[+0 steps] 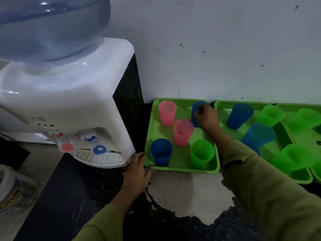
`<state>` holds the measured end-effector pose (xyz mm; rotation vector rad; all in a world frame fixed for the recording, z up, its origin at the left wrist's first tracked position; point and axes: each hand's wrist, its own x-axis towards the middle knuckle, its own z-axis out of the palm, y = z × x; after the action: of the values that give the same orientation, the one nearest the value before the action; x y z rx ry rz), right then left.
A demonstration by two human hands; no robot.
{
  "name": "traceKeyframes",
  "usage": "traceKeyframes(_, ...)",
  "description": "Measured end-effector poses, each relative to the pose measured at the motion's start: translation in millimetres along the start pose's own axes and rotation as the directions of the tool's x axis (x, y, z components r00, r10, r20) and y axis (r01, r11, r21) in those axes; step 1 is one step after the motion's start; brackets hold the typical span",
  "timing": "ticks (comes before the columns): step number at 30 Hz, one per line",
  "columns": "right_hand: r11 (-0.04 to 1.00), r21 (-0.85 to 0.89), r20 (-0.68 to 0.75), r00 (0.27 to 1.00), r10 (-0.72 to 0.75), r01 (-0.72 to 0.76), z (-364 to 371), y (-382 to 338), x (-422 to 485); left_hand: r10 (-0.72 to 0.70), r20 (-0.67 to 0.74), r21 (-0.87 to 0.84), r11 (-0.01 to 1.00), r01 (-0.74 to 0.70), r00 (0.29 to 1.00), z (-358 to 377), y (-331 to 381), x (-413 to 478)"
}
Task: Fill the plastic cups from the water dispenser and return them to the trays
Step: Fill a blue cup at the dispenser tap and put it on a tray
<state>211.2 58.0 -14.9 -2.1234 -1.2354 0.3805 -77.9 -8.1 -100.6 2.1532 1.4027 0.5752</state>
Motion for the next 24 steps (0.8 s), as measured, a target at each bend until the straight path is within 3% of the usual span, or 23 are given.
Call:
traceKeyframes(5, 0.986, -0.169, 0.027, 1.000, 0.000, 0.005, 0, 18, 28, 0.009, -0.021, 0.008, 1.000, -0.008, 1.000, 2, -5, 2)
traceKeyframes(11, 0.989, -0.124, 0.126, 0.987, 0.096, -0.081, 7, 30, 44, 0.015, -0.028, 0.037, 0.999, -0.014, 1.000, 1, -8, 2)
traceKeyframes(18, 0.994, -0.035, 0.012, 0.994, 0.106, -0.105, 6, 27, 40, 0.028, -0.016, 0.046, 0.999, -0.027, 0.999, -3, -9, 2)
traceKeyframes(24, 0.993, 0.117, -0.179, 0.984, -0.006, 0.028, -27, -7, 17, 0.041, -0.081, -0.017, 0.999, -0.043, 0.996, -20, 2, -2)
